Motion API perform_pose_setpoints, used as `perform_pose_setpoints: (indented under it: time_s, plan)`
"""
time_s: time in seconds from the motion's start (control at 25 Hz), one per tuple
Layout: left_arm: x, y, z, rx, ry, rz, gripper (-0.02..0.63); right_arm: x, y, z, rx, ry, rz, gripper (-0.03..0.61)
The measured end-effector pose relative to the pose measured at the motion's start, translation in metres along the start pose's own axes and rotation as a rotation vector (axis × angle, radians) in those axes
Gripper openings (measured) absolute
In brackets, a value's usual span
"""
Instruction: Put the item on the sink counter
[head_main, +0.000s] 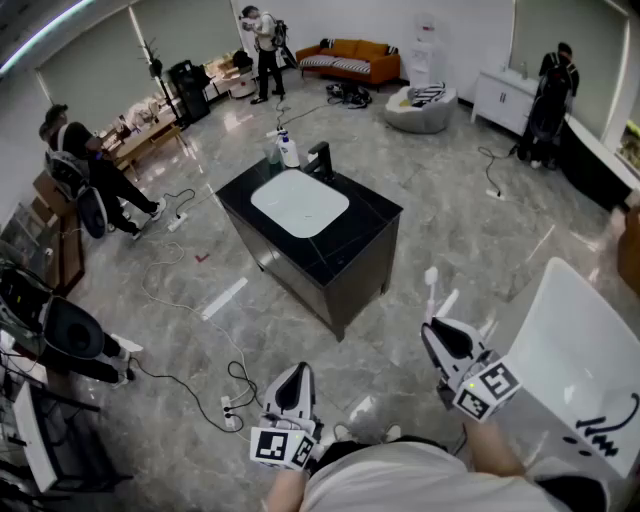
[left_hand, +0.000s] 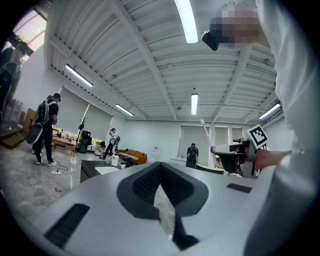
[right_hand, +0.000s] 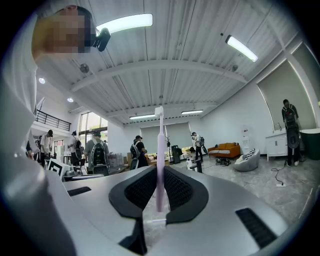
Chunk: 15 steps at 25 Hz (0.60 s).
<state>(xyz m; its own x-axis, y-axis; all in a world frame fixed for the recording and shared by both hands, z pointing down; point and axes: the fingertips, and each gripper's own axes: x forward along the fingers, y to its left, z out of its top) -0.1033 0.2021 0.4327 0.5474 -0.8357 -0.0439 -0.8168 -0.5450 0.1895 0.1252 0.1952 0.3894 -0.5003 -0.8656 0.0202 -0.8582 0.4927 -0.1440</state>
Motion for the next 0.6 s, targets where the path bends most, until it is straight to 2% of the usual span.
perform_pose_setpoints:
  time_s: [0.6]
  plan:
    - [0.010,0.004,0.004,0.000,-0.007,0.027,0.002,0.012,-0.008,0.003,0.018,0.007,0.027,0.069]
